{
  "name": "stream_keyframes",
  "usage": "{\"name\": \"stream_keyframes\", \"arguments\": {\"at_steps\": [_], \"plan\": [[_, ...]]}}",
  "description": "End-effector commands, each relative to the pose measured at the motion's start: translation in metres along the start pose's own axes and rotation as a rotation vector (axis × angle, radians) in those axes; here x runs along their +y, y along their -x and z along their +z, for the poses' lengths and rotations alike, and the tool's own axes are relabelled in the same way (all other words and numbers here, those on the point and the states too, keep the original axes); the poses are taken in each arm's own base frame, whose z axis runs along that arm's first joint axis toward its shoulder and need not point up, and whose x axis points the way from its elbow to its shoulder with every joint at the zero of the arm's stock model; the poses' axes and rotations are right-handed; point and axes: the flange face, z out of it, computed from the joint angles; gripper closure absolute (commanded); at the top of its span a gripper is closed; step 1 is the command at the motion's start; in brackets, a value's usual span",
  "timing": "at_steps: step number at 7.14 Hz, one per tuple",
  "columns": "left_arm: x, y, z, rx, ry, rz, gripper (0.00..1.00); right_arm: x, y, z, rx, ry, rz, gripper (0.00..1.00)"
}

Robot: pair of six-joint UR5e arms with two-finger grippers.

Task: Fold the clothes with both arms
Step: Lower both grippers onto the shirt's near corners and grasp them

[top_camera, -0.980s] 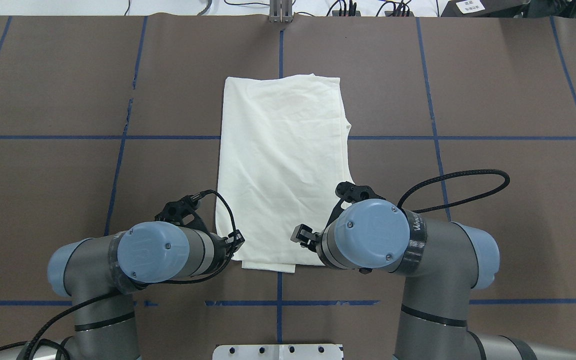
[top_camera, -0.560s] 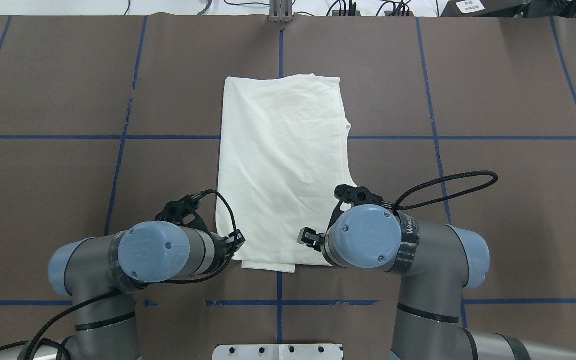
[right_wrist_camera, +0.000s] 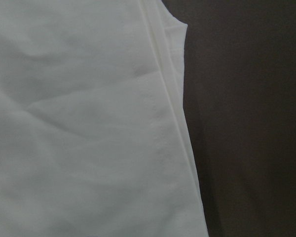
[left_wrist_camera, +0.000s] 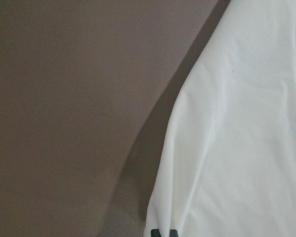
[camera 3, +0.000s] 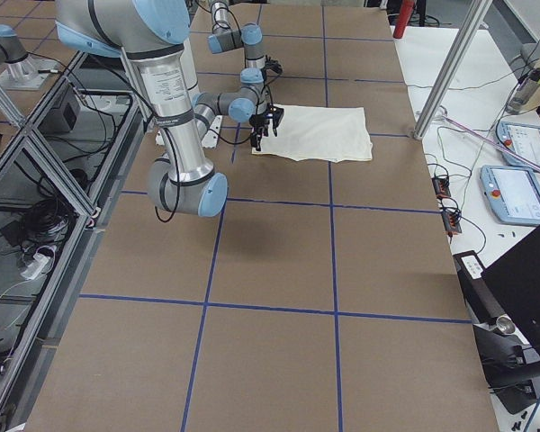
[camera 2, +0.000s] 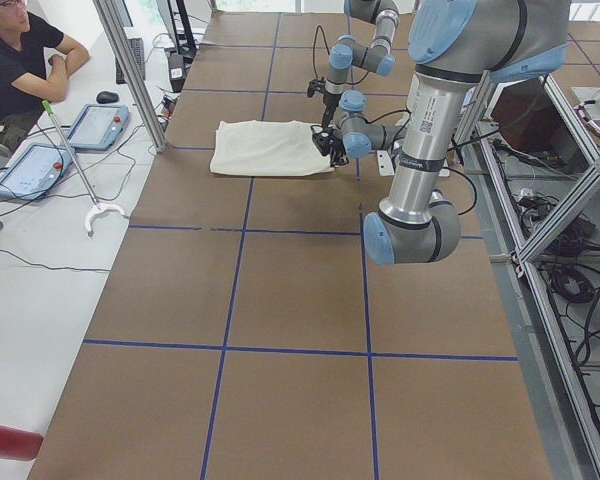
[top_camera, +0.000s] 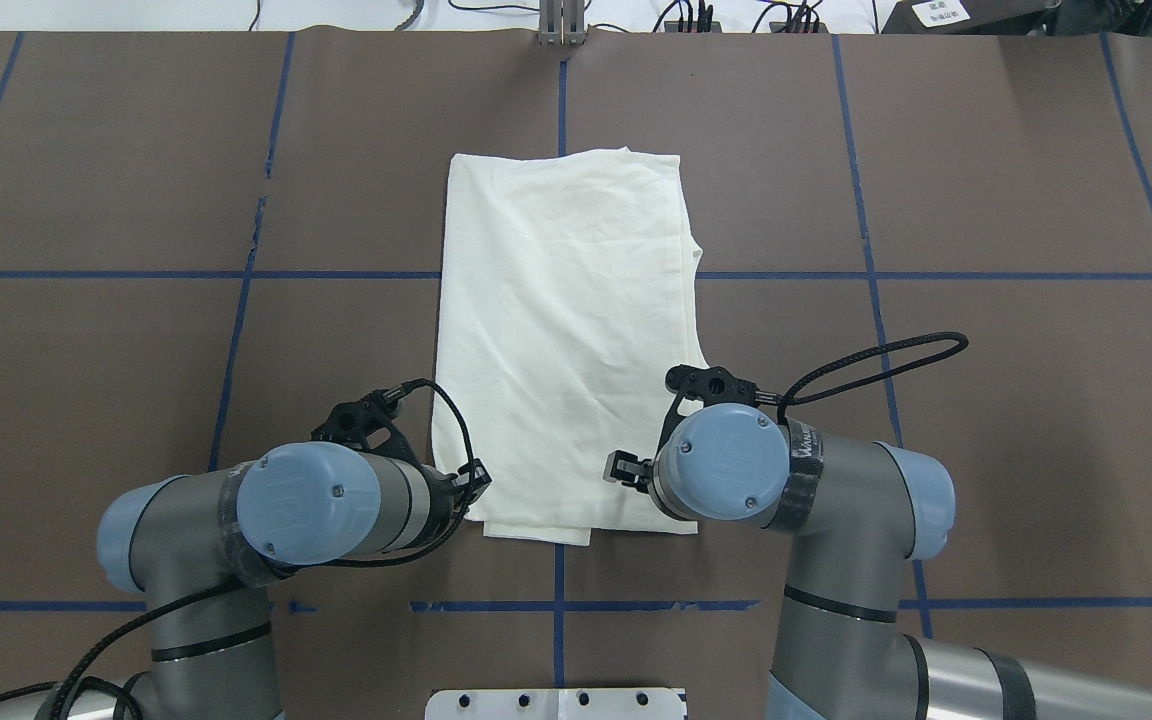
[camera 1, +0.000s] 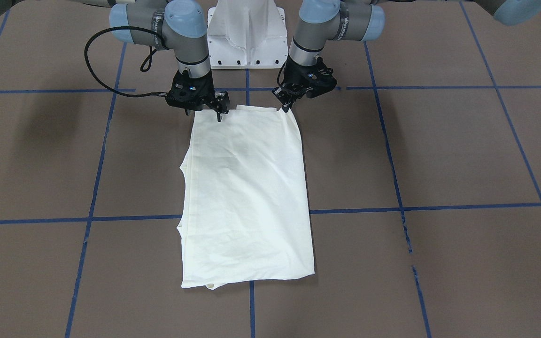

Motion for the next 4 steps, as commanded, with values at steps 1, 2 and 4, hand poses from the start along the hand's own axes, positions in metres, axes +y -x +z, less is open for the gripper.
{"name": "stream_keyframes", "arguments": {"at_steps": [1,2,4], "plan": [[0.0003,0.0001,0.0001,0.000,0.000,0.000,1.00,-0.0035,0.0008,0.0062,-0.008,0.001,-0.001,0.00],[0.0004,0.0001,0.0001,0.000,0.000,0.000,1.00,-0.0035,-0.0009,0.0077,0.003,0.003,0.000,0.00],[0.0007,-0.0007,-0.0003,0.001,0.001,0.000,1.00,-0.0043,-0.0026,0.0144,0.017,0.003,0.001,0.00]]}}
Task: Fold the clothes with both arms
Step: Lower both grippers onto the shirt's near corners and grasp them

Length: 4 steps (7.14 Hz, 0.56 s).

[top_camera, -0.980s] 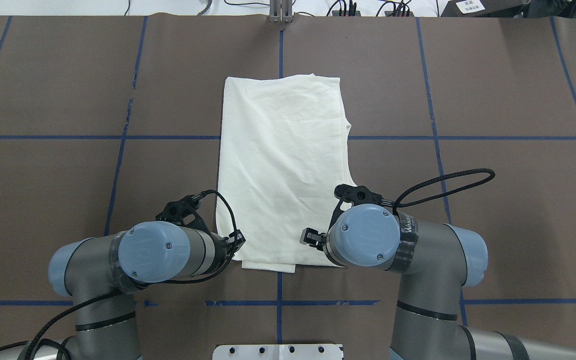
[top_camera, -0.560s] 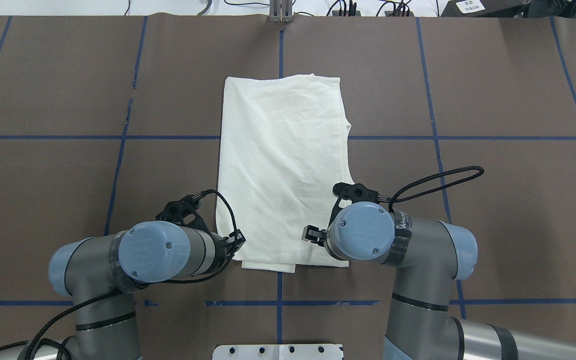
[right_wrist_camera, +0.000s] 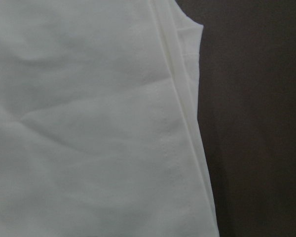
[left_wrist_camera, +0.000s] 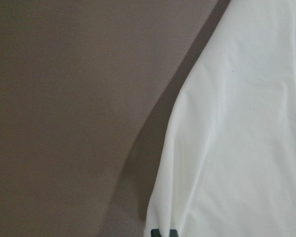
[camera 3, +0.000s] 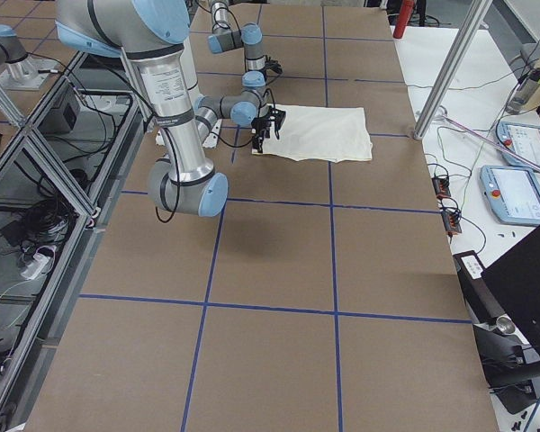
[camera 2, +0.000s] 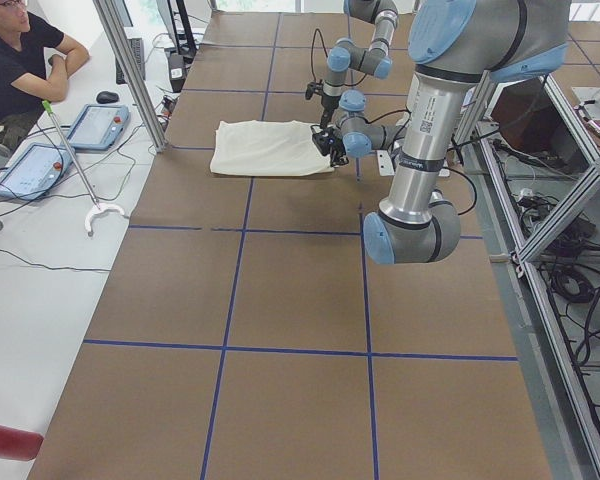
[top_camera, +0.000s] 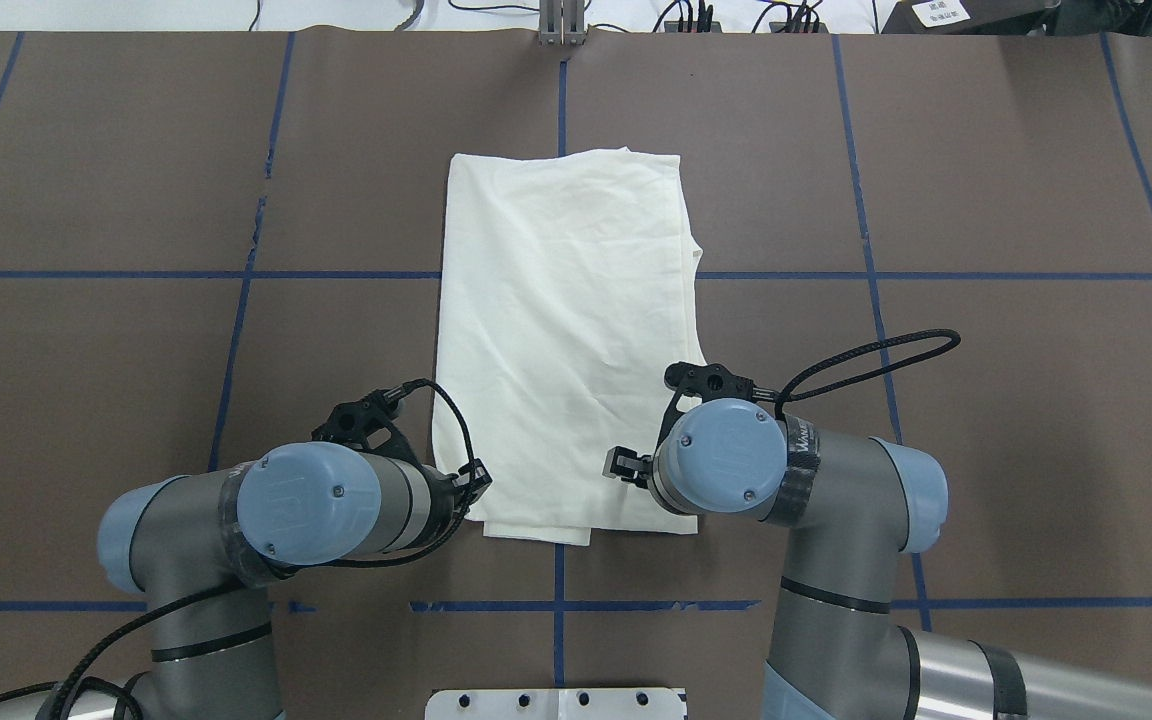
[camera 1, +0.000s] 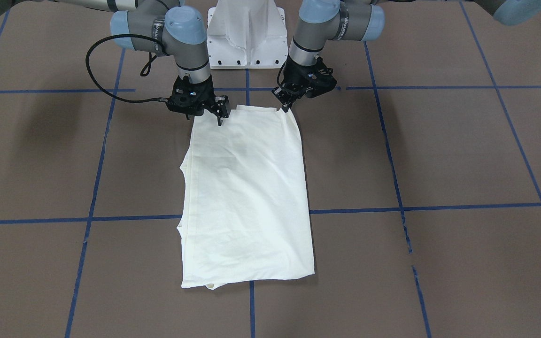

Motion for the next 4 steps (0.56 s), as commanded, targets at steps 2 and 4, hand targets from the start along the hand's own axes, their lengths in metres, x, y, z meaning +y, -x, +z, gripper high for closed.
{"name": "stream_keyframes", "arguments": {"at_steps": [2,4], "plan": [[-0.0002,0.0005,0.0003,-0.001,0.000,0.000,1.00,-0.0020,-0.0021,0.0122,0.025,0.000,0.003,0.00],[-0.0002,0.0005,0.0003,-0.001,0.000,0.000,1.00,-0.0017,-0.0015,0.0118,0.025,0.002,0.005,0.12]]}}
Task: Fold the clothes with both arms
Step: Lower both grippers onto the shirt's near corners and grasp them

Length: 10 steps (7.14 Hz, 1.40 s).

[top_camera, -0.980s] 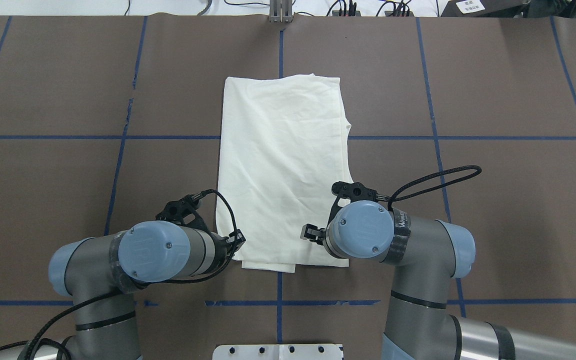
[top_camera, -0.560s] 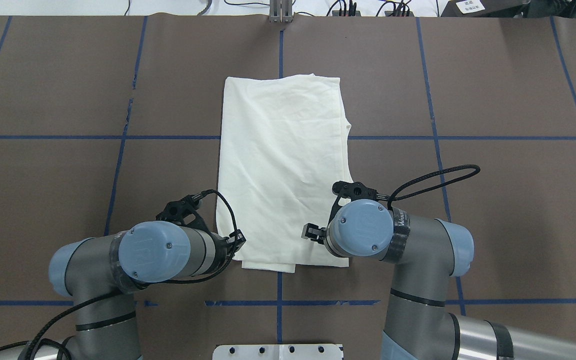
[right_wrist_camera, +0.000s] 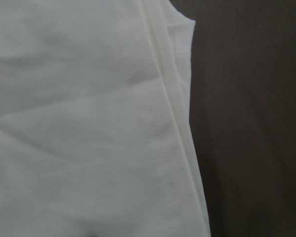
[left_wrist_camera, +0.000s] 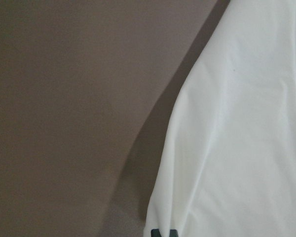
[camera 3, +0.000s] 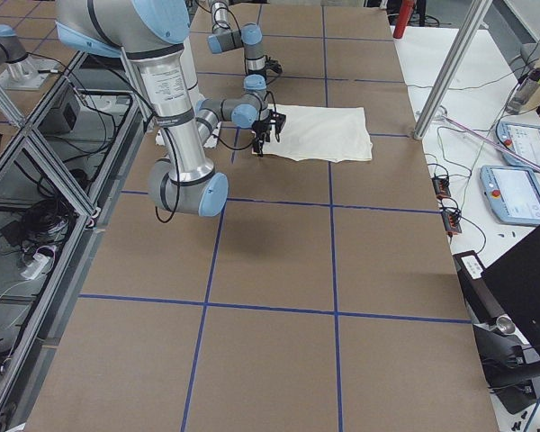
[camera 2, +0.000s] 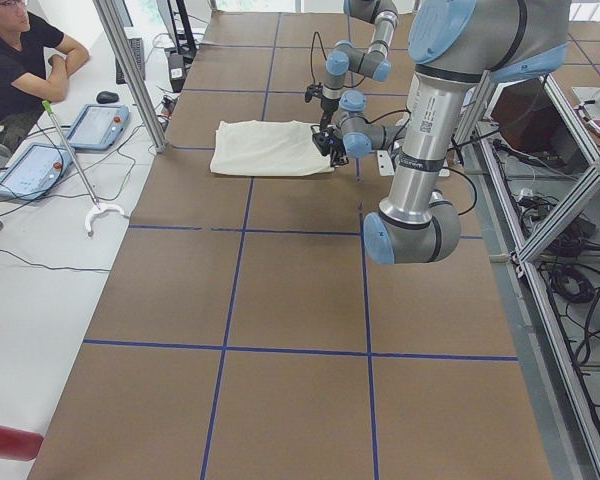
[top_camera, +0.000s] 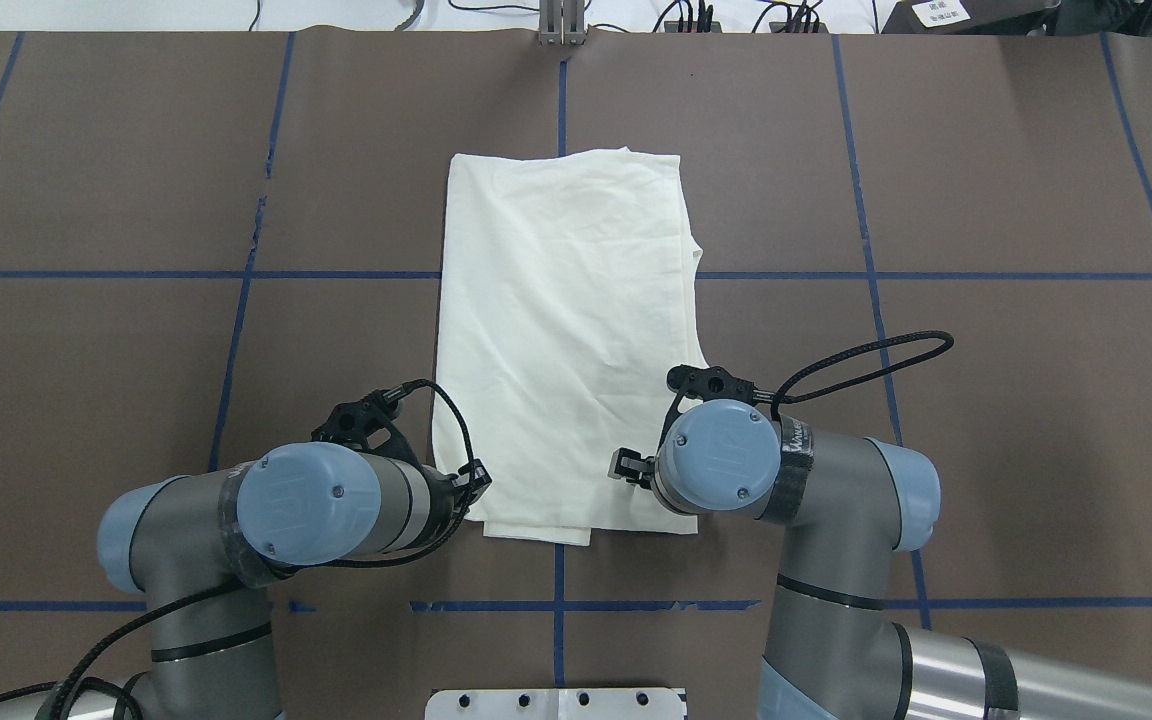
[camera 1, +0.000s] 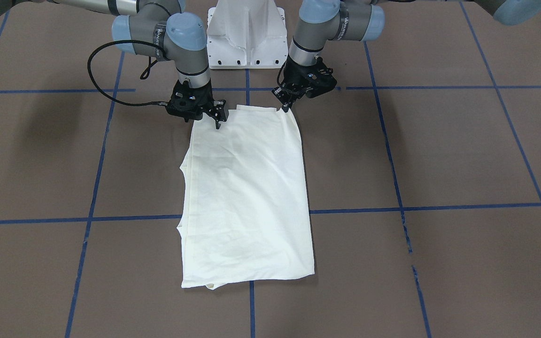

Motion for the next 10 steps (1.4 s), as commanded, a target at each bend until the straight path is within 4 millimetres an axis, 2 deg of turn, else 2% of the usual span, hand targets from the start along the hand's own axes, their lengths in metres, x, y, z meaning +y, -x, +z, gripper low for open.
{"name": "stream_keyframes", "arguments": {"at_steps": [1,2,3,4,10], "plan": [[0.000,0.000,-0.001,0.001,0.001,0.000,1.00,0.000,0.001,-0.001,-0.003,0.003,0.003,0.50],[0.000,0.000,-0.001,0.001,0.001,0.000,1.00,-0.001,0.001,-0.002,-0.003,0.013,0.005,0.72],[0.000,0.000,0.000,0.000,0.000,0.000,1.00,-0.001,0.003,-0.004,-0.007,0.017,0.004,0.89],[0.000,-0.001,-0.001,0.003,0.001,0.000,1.00,-0.002,0.003,-0.004,-0.007,0.016,0.005,0.99],[0.001,-0.003,-0.002,0.006,0.002,0.000,1.00,-0.005,0.017,-0.017,-0.044,0.013,0.008,1.00]]}}
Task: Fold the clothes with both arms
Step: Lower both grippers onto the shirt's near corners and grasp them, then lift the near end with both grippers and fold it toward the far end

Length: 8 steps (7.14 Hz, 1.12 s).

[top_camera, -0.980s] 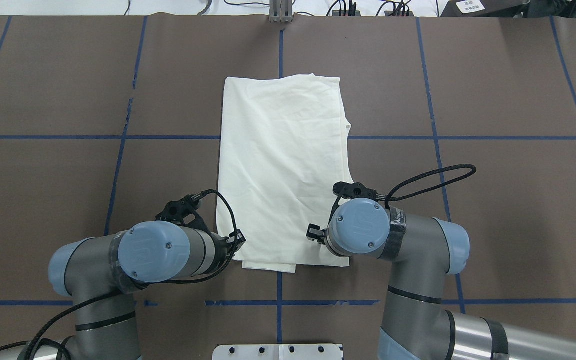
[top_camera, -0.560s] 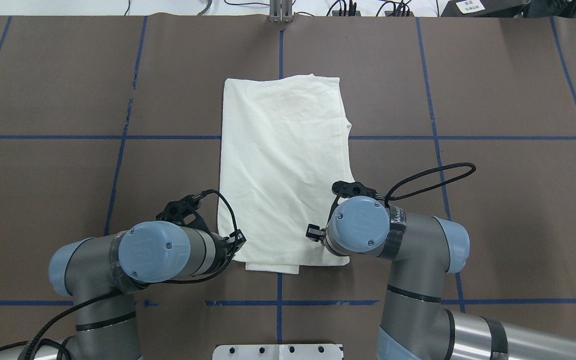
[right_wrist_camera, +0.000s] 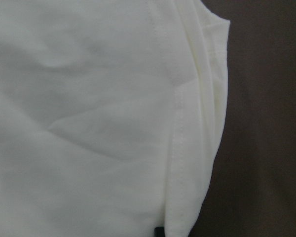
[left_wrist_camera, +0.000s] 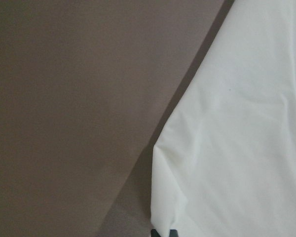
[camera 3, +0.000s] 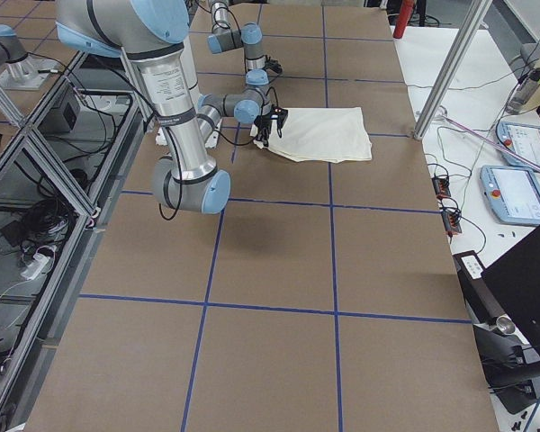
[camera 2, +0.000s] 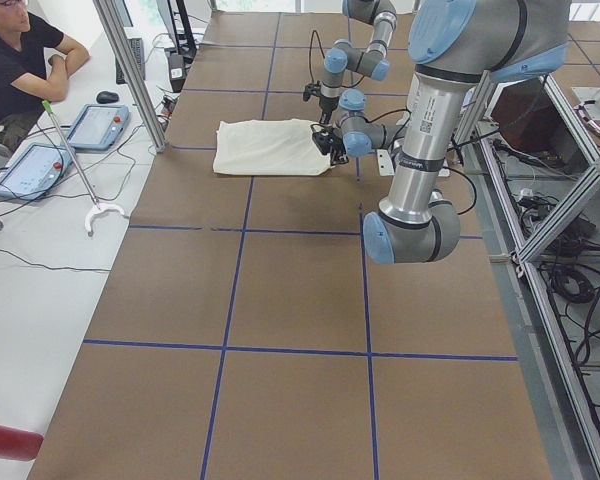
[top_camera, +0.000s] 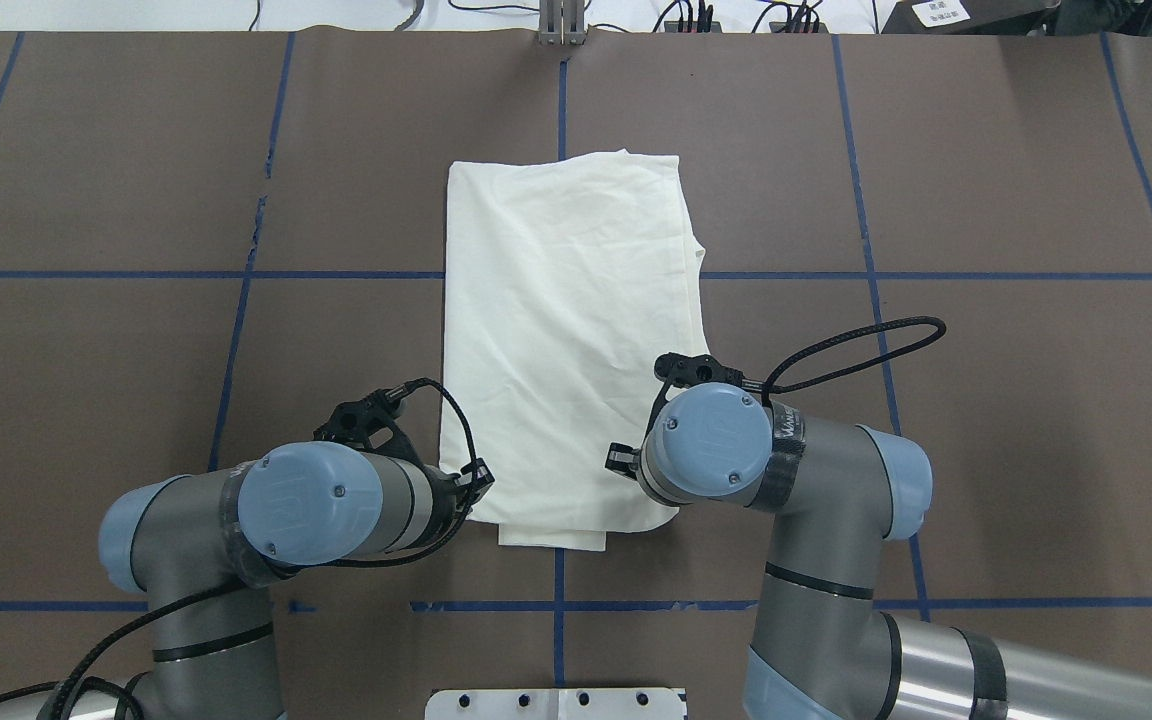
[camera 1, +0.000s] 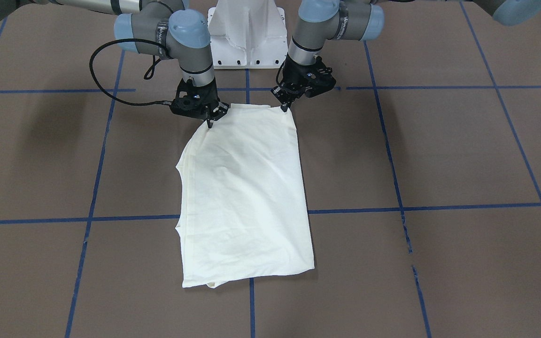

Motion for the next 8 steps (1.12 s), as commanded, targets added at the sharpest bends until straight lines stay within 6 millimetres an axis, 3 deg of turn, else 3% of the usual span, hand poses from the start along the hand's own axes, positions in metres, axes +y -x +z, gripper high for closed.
{"name": "stream_keyframes", "arguments": {"at_steps": [1,2,3,4,5,7,8], "plan": [[0.001,-0.002,-0.006,0.012,0.003,0.000,1.00,0.000,0.003,-0.006,-0.020,0.000,0.010,1.00],[0.006,-0.003,-0.020,0.036,0.015,0.004,1.00,0.000,0.001,-0.010,-0.028,0.003,0.007,1.00],[0.039,0.005,-0.036,0.056,0.070,0.034,1.00,0.002,-0.009,-0.029,-0.056,0.022,-0.001,1.00],[0.057,0.016,-0.045,0.058,0.103,0.051,1.00,0.010,-0.034,-0.056,-0.088,0.076,-0.014,1.00],[0.075,0.020,-0.052,0.063,0.136,0.060,1.00,0.020,-0.047,-0.080,-0.121,0.134,-0.024,1.00],[0.109,0.029,-0.083,0.034,0.184,0.091,1.00,0.047,-0.046,-0.076,-0.115,0.189,-0.051,1.00],[0.111,0.026,-0.093,0.044,0.192,0.092,1.00,0.055,-0.043,-0.071,-0.109,0.198,-0.059,1.00]]}}
